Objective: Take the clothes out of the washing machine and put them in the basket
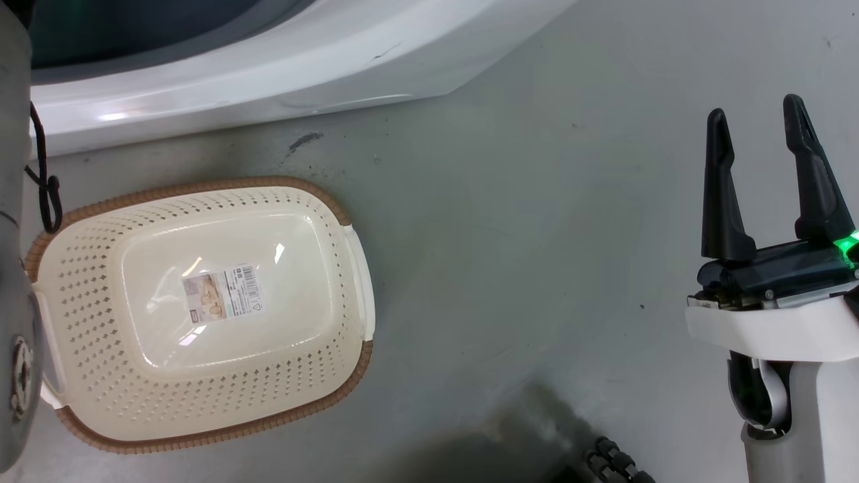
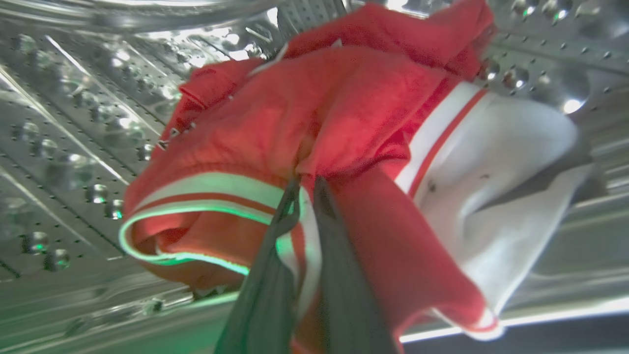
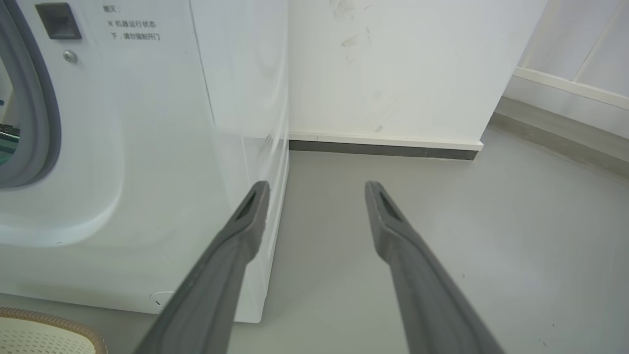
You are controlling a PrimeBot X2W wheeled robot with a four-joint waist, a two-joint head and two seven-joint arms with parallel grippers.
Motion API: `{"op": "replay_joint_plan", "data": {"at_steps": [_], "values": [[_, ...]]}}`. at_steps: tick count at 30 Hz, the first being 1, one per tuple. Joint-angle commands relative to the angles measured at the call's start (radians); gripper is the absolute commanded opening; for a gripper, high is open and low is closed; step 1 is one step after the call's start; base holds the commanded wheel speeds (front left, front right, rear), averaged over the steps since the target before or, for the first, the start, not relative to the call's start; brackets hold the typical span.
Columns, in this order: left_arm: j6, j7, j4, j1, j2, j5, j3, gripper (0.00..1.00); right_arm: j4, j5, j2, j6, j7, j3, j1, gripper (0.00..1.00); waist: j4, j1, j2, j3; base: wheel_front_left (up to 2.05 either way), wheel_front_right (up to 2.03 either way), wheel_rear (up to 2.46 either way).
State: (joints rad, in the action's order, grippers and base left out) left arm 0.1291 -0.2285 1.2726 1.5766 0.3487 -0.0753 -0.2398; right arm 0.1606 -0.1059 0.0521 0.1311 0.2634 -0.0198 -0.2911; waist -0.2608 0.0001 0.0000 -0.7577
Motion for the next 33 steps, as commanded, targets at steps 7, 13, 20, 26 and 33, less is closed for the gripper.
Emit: {"op": "replay_joint_plan", "data": {"at_steps": [7, 13, 20, 26, 33], "values": [[0.0, 0.124, -0.01, -0.078, -0.02, -0.035, -0.014, 0.0, -0.004, 0.023, -0.003, -0.001, 0.002, -0.005, 0.013, 1.0, 0.022, -0.0001, 0.0, 0.088, 0.0, 0.0, 0.0], [0.0, 0.247, -0.018, -0.184, -0.047, -0.084, -0.038, 0.0, -0.013, 0.058, -0.003, -0.001, 0.002, 0.0, 0.051, 1.0, 0.057, -0.0001, 0.0, 0.194, 0.0, 0.0, 0.0], [0.0, 0.37, -0.051, -0.294, -0.09, -0.134, -0.096, 0.0, -0.028, 0.1, -0.003, -0.001, 0.002, 0.001, 0.096, 1.0, 0.111, -0.0001, 0.0, 0.299, 0.0, 0.0, 0.0], [0.0, 0.452, -0.095, -0.393, -0.101, -0.172, -0.149, 0.0, -0.036, 0.111, -0.003, -0.001, 0.002, 0.004, 0.128, 1.0, 0.14, -0.0001, 0.0, 0.378, 0.0, 0.0, 0.0], [0.0, 0.491, -0.199, -0.504, -0.102, -0.195, -0.176, 0.0, -0.047, 0.118, -0.003, -0.001, 0.002, 0.011, 0.169, 1.0, 0.173, -0.0001, 0.0, 0.458, 0.0, 0.0, 0.0]]}}
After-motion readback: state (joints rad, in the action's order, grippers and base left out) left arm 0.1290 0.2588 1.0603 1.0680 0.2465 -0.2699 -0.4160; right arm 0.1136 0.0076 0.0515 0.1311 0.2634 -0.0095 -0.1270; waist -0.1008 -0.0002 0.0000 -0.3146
